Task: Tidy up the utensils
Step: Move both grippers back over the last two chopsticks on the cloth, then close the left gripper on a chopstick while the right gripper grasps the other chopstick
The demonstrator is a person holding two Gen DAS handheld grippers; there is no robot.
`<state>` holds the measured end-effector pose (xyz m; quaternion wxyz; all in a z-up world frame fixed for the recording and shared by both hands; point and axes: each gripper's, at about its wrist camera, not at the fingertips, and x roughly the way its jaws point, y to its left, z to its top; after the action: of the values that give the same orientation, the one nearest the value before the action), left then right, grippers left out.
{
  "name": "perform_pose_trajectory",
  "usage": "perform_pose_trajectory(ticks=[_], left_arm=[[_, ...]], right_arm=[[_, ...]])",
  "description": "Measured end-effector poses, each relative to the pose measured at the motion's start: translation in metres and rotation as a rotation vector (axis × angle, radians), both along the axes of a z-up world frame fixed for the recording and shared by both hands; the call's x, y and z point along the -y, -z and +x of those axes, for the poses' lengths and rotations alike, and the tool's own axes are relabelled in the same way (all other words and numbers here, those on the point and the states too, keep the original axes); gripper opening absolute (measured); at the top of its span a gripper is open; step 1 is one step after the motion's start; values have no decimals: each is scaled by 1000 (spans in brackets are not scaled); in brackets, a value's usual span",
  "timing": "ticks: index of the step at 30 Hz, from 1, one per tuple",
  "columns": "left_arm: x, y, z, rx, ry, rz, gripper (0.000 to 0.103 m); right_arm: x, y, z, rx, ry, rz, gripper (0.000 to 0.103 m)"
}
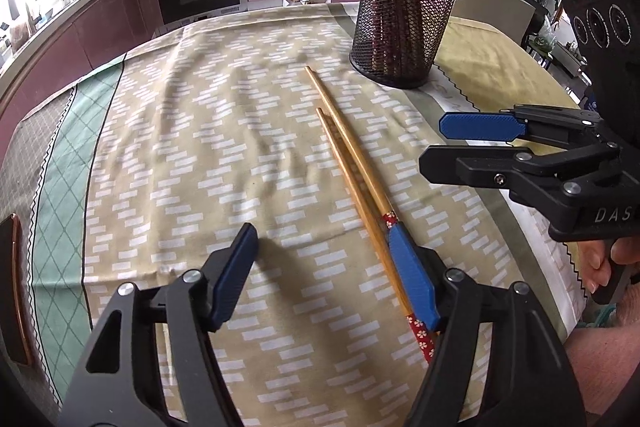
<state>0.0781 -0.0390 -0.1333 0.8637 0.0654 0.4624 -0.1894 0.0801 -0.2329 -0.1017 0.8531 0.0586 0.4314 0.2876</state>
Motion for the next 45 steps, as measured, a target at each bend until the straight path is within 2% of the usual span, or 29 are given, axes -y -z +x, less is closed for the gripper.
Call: perform_pose_trajectory(ticks=[5, 9, 13, 17, 21, 26, 31, 38, 45], left_arm=[[3, 0, 0, 1, 4, 37, 58], [4, -1, -1, -9, 28, 6, 57], [8, 0, -4, 8, 30, 31, 56], [3, -1, -1, 9, 16, 22, 45], [-7, -2, 3, 4, -13, -18, 33], [-13, -3, 8, -2, -29, -51, 20], [-12, -2, 15, -2, -38, -77, 12], [-4, -2, 26, -1, -45, -93, 10], [1, -2, 34, -2, -46, -79, 13]], right_arm=[[-2, 0, 1, 0, -2, -7, 53], [-4, 1, 3, -4, -4, -11, 53], [-8, 1, 5, -7, -8, -20, 53], [-21, 1, 9, 0, -32, -55, 53], [-36, 6, 16, -10, -52, -91, 38], [-47, 11, 18, -3, -59, -162, 26], [-35, 9, 19, -32, -47, -142, 10], [-17, 6, 19, -55, -11, -147, 9], [-24, 8, 25, -53, -5, -179, 16]])
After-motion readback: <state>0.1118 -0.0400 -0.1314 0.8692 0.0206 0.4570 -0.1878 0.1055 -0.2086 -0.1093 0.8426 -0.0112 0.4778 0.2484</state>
